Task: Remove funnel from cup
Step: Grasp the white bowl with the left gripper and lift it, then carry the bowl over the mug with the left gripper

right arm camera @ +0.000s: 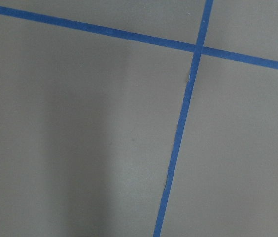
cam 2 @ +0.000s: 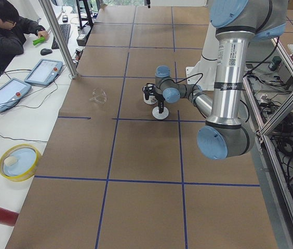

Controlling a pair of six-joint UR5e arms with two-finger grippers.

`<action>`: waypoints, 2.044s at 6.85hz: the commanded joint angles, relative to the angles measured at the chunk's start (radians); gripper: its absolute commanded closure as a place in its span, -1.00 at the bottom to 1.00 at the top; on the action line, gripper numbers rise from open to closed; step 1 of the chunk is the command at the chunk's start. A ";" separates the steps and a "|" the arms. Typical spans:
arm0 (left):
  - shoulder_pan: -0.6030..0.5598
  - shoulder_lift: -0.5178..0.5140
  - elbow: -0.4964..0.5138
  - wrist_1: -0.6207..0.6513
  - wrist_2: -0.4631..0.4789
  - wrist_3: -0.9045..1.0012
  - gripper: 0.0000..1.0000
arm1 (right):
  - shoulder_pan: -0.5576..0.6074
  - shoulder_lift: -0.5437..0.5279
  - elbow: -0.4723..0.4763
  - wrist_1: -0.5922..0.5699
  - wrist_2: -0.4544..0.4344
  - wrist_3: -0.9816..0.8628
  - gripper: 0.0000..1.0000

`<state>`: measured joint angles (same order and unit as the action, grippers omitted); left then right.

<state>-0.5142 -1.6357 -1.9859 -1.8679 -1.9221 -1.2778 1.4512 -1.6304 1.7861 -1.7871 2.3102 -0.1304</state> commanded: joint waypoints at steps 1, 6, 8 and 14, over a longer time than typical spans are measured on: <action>-0.003 0.000 -0.023 0.009 0.000 0.002 1.00 | 0.000 0.000 0.001 0.000 0.000 0.000 -1.00; -0.101 -0.028 -0.399 0.453 -0.008 0.072 1.00 | 0.000 0.000 0.001 0.000 0.000 0.000 -1.00; -0.101 -0.257 -0.243 0.510 -0.014 0.032 1.00 | 0.000 0.000 -0.001 0.000 0.000 0.000 -1.00; -0.093 -0.418 -0.037 0.501 -0.014 0.017 1.00 | 0.000 0.000 0.001 0.000 0.000 0.000 -1.00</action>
<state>-0.6076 -2.0504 -2.0304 -1.3662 -1.9359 -1.2610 1.4512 -1.6306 1.7871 -1.7871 2.3102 -0.1303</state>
